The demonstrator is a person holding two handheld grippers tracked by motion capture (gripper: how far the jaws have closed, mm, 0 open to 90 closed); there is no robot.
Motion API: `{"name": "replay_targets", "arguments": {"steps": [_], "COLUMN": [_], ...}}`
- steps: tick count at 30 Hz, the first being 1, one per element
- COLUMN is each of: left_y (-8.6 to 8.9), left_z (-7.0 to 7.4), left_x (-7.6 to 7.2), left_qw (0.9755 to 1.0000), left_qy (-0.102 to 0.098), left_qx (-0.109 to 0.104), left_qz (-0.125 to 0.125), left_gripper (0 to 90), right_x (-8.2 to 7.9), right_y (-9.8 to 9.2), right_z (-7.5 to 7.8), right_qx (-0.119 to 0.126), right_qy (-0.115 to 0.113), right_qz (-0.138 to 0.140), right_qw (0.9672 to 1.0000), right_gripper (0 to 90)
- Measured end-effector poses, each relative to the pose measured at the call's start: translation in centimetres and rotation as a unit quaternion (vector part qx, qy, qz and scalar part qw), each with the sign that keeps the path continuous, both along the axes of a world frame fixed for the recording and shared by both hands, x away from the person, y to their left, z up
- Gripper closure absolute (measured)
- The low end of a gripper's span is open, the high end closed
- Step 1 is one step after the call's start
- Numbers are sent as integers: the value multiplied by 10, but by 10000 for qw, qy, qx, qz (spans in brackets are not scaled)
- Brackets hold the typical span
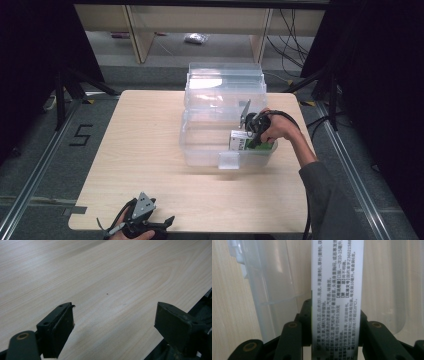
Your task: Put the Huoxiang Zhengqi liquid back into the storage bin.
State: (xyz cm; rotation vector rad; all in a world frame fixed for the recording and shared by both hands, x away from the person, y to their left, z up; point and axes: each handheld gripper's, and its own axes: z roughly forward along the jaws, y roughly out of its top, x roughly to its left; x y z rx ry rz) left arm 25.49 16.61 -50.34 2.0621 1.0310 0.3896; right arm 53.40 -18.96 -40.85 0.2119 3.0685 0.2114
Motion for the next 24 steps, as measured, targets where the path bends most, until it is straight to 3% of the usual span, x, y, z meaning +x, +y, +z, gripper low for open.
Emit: {"name": "replay_targets", "arguments": {"steps": [1,3,5,6,8,10,12,13,16,18,20,21,22,23,24], "left_y": [0,0,1,1,0,0,1,1,0,0,0,0,0,0,1], "left_z": [0,0,0,0,0,0,0,0,0,0,0,0,0,0,0], "left_x": [0,0,0,0,0,0,0,0,0,0,0,0,0,0,0], "left_qw": [10000,10000,10000,10000,10000,10000,10000,10000,10000,10000,10000,10000,10000,10000,9999], "left_qy": [1,-11,11,13,0,1,21,21,4,10,-4,-6,0,7,-4], "left_qx": [-3,2,47,49,-10,-7,41,41,-1,0,-4,-5,-5,-20,97], "left_qz": [-1,-5,-34,-40,4,-3,-35,-35,-8,-3,2,-1,3,9,-27], "left_gripper": [151,151,151,151,151,151,151,151,151,151,151,150,151,151,151], "right_x": [1,-3,0,1,-2,-2,3,3,-1,-2,-1,0,0,-4,-5], "right_y": [0,2,3,2,2,2,-1,-1,-1,-1,-1,-1,-2,-2,-3], "right_z": [-1,0,-3,-3,-2,-3,-5,-5,-4,-4,-3,-2,3,7,10], "right_qx": [29,-122,-5,-22,-179,-192,-33,-33,-203,-226,-171,-18,57,-37,-6], "right_qy": [7,99,51,57,119,106,62,62,132,158,166,130,117,155,152], "right_qz": [53,-251,39,39,-229,-226,34,34,-303,-318,-291,-132,-187,-429,-445], "right_qw": [10000,9996,10000,10000,9995,9995,10000,10000,9992,9991,9993,9998,9997,9990,9989], "right_gripper": [642,642,641,640,639,638,636,636,628,623,603,585,558,554,546]}}
